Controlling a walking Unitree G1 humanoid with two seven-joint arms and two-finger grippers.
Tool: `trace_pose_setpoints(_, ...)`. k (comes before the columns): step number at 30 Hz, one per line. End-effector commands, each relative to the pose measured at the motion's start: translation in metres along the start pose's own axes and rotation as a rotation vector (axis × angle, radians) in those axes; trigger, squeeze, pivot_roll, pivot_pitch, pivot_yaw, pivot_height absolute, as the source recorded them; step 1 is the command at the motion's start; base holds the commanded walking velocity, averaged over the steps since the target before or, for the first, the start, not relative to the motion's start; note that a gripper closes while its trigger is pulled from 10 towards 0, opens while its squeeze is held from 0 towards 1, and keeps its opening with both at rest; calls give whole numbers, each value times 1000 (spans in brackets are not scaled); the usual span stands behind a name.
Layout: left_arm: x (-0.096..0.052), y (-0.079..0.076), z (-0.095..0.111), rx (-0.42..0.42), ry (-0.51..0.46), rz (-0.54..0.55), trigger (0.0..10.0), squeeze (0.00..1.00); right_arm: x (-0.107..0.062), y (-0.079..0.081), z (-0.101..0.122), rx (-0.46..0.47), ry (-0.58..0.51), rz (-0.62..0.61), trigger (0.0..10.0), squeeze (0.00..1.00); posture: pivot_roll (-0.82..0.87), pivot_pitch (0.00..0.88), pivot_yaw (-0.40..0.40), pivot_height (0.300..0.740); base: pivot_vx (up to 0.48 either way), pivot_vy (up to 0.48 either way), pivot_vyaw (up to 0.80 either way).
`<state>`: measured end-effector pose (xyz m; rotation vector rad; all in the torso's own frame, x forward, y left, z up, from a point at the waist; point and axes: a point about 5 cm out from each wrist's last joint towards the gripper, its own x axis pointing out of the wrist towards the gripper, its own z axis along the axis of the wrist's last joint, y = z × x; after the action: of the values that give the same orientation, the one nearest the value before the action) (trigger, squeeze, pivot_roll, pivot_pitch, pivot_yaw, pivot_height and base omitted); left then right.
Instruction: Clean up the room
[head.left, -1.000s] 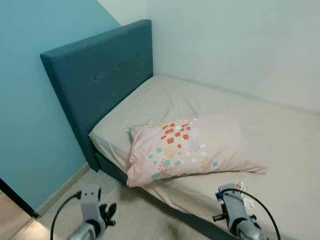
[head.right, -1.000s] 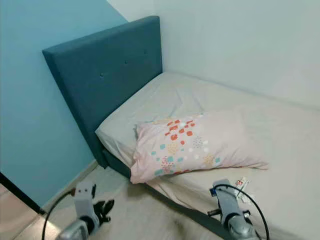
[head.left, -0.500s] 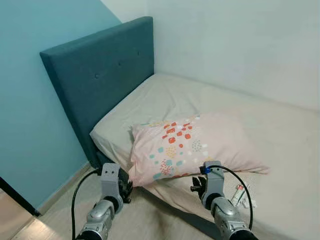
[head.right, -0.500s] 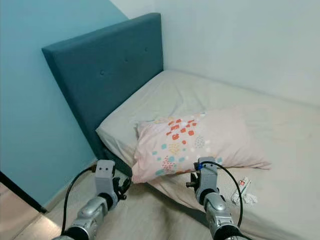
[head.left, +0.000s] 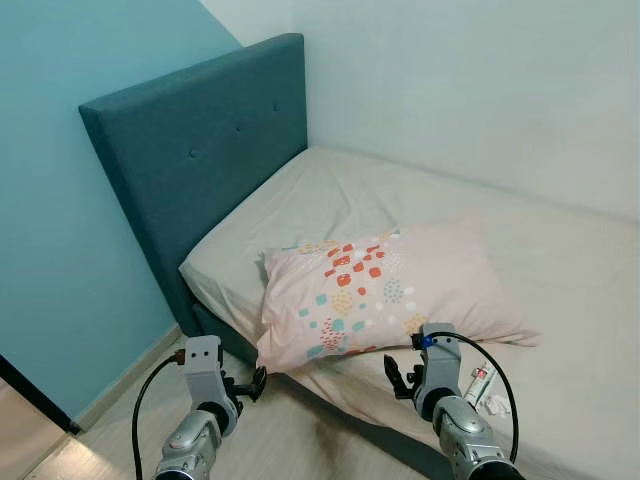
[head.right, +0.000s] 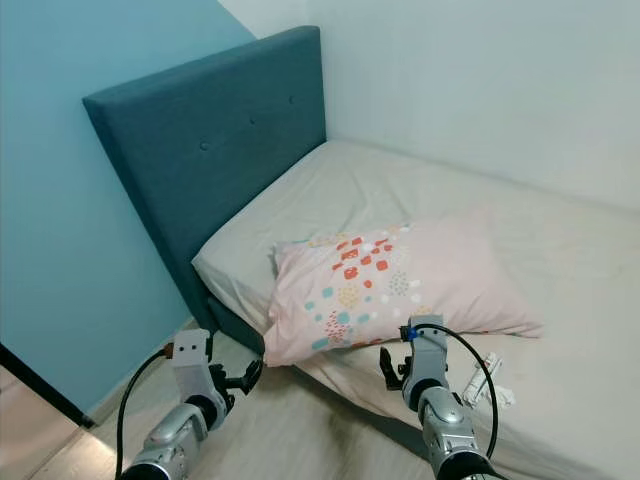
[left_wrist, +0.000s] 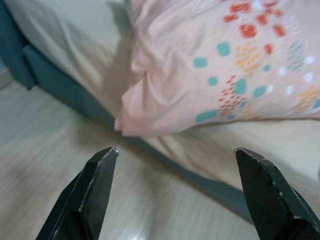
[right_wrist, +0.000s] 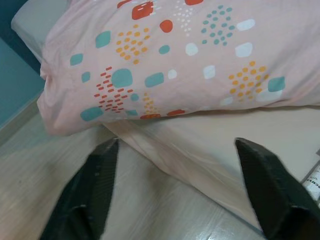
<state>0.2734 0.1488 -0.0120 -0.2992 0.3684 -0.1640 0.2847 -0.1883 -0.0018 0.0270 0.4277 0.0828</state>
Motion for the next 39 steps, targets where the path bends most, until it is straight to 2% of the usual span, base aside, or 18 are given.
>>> trace_pose_setpoints(1,-3,4,0,-5,-14,-2,10000,1000,-1,0,0,7,-18,-2,10000,1000,-173,24,40,740,0,0,0)
trace_pose_setpoints(9,-1,0,5,-2,-38,-64,10000,1000,-1,-2,3,3,-28,-2,10000,1000,-173,24,36,740,0,0,0)
trace_pose_setpoints(14,-1,4,3,46,10,-11,10000,1000,0,-8,3,41,-13,-62,10000,1000,-174,24,35,740,0,0,0)
trace_pose_setpoints(15,-1,6,2,58,25,5,10000,0,0,-9,2,46,6,-75,10000,27,-173,23,34,740,0,0,-644)
trace_pose_setpoints(21,-1,10,2,109,44,53,10000,0,1,-10,0,55,41,-85,10000,0,-173,23,34,740,0,0,-665)
trace_pose_setpoints(39,1,8,1,127,57,72,10000,0,3,-7,3,34,42,-66,10000,0,-172,20,31,740,0,0,-715)
